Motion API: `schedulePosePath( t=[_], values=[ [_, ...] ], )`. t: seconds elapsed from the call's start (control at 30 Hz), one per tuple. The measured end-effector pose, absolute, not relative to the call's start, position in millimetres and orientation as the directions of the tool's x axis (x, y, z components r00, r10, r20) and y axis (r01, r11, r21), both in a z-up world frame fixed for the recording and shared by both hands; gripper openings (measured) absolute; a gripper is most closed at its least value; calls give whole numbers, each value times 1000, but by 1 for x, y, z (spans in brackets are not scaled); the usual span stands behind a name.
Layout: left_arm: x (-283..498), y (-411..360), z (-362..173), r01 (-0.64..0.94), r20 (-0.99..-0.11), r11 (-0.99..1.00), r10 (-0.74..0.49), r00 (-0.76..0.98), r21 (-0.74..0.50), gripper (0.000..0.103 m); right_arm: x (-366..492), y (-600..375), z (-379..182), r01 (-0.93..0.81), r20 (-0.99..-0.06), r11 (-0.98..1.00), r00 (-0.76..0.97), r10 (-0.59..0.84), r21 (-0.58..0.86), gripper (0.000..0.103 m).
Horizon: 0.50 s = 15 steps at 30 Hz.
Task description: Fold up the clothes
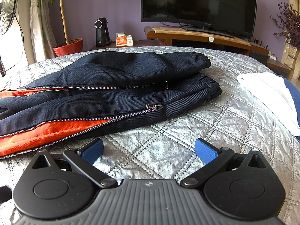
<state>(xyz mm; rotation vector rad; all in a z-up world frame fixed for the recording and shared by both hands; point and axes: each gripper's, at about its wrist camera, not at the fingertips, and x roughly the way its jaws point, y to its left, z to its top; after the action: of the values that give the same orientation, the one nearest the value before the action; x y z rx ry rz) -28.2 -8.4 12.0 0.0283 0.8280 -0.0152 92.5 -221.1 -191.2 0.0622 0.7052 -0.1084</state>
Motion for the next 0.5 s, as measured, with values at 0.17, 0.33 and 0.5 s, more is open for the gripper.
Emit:
schedulePosePath(
  t=[0.17,0.33,0.5],
  values=[
    [-20,-7,6,51,-676,999,-28,737,15,103,93,-221,-191,120,-650,993,756,-78,20,103],
    [-15,-6,2,61,-645,998,-40,763,10,103,93,-221,-191,120,-650,993,756,-78,21,103],
    [-17,-7,1,39,-645,999,-22,763,11,103,93,-221,-191,120,-650,993,756,-78,21,103]
  ],
)
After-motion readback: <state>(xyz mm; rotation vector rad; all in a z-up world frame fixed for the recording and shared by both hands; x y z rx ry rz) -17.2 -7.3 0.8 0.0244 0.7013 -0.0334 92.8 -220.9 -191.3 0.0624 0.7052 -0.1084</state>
